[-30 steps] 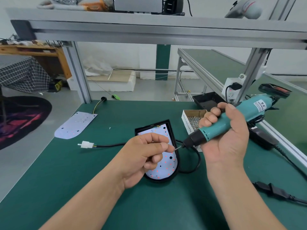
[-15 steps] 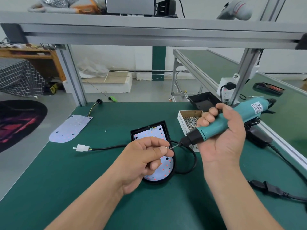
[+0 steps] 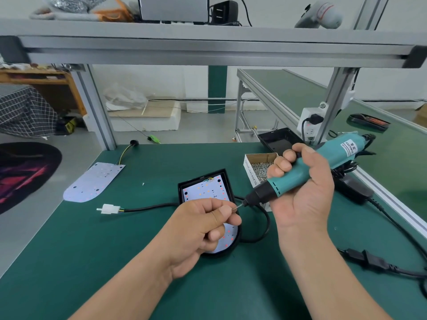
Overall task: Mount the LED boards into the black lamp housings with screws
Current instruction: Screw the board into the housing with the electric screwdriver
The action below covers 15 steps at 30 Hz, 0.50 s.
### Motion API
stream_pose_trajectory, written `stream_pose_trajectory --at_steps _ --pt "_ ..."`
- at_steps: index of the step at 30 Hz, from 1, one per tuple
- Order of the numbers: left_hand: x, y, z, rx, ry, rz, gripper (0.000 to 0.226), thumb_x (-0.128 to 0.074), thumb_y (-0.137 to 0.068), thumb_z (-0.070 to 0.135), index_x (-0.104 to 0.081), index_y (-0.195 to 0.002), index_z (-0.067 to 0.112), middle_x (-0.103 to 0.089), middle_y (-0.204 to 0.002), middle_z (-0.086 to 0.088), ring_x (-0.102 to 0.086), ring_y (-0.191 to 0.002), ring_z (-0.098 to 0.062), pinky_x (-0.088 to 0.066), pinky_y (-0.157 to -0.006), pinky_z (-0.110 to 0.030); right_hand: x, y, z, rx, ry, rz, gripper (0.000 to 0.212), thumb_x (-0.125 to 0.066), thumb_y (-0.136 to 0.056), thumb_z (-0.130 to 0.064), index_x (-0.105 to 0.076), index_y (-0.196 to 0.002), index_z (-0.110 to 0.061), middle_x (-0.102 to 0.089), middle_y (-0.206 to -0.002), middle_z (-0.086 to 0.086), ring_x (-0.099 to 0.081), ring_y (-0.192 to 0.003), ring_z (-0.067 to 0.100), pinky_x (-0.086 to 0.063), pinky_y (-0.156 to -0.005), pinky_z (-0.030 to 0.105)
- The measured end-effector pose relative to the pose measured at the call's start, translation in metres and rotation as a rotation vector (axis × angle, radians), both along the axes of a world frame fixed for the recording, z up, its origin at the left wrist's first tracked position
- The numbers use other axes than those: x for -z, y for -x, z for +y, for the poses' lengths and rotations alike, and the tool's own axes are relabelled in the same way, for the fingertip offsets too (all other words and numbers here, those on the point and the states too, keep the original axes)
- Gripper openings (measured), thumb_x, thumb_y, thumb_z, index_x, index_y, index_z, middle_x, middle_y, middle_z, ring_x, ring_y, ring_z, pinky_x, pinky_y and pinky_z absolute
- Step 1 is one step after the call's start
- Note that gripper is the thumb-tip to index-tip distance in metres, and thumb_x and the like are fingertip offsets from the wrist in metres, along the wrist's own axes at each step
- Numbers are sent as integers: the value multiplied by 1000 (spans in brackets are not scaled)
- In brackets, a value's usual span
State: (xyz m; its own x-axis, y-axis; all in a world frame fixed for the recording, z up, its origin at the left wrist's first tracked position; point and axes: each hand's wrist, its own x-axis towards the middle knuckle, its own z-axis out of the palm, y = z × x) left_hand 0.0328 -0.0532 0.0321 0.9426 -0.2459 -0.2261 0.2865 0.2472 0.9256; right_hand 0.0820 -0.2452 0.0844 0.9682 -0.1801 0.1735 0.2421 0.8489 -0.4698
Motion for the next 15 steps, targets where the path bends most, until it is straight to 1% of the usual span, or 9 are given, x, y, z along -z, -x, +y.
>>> stream_pose_trajectory --at_steps 7,15 --pt "1 0 0 10 4 -8 15 -67 -104 13 -75 -109 1 -76 -97 -14 -40 -53 -9 -26 -43 -17 0 1 -1 4 -6 -7 4 -59 -95 -14 -61 -94 -11 -55 -80 2 -49 -63 13 -46 -57 24" --pt "2 1 -2 14 -16 -8 15 -63 -106 12 -73 -108 0 -75 -95 -14 -40 -52 -8 -27 -43 -16 0 0 0 -1 3 -11 5 -58 -95 -15 -60 -94 -11 -54 -80 2 -49 -63 13 -46 -57 23"
